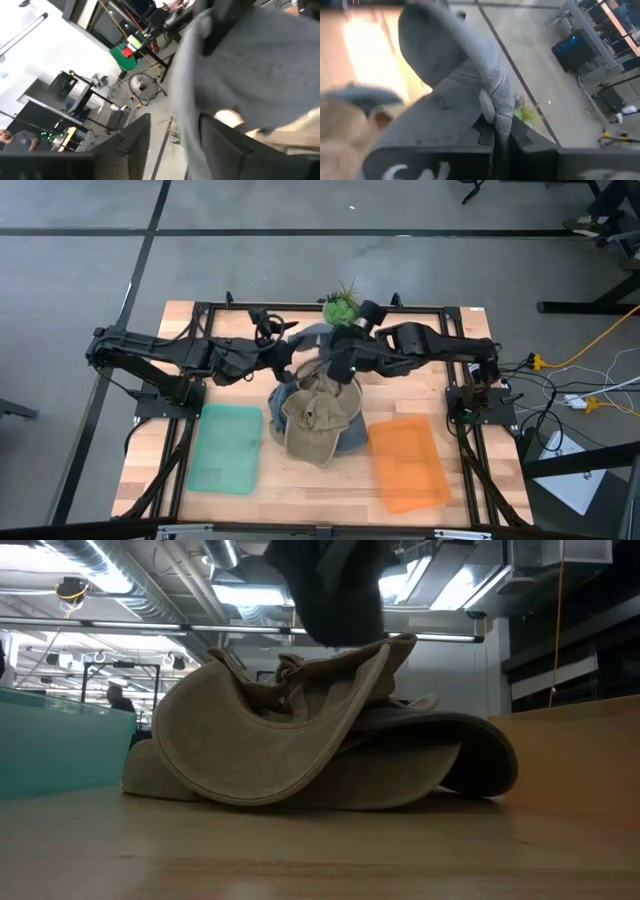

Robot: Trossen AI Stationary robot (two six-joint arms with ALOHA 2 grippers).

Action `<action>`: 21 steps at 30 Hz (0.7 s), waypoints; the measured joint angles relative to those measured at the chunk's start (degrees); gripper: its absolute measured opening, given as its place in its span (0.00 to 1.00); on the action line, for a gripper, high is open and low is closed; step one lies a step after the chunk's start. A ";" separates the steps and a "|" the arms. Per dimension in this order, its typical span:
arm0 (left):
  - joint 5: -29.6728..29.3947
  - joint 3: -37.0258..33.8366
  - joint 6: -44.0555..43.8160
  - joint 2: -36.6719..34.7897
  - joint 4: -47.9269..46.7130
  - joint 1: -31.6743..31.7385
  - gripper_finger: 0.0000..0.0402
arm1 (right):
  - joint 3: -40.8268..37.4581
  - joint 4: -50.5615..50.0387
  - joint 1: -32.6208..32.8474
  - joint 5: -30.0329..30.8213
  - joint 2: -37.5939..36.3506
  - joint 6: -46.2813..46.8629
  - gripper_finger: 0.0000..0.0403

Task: Pick & Place hat
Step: Put the blue cap into the orange bin

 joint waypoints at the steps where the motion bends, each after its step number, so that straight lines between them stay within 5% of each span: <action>1: -0.03 0.00 -0.01 -0.34 0.06 -0.44 0.46 | 0.00 -1.58 0.56 0.10 -0.14 0.52 0.02; 8: 6.11 0.00 -6.80 -5.39 -3.31 -3.16 0.52 | 0.00 -9.59 7.10 -0.46 -2.62 2.32 0.03; 14: 14.86 0.00 -16.77 -9.68 -10.18 -3.31 0.51 | -0.15 -9.59 14.14 -3.05 -4.76 3.22 0.03; 21: 18.62 0.00 -22.75 -11.57 -13.57 -3.31 0.51 | -0.15 -9.60 21.75 -5.15 -5.64 8.84 0.03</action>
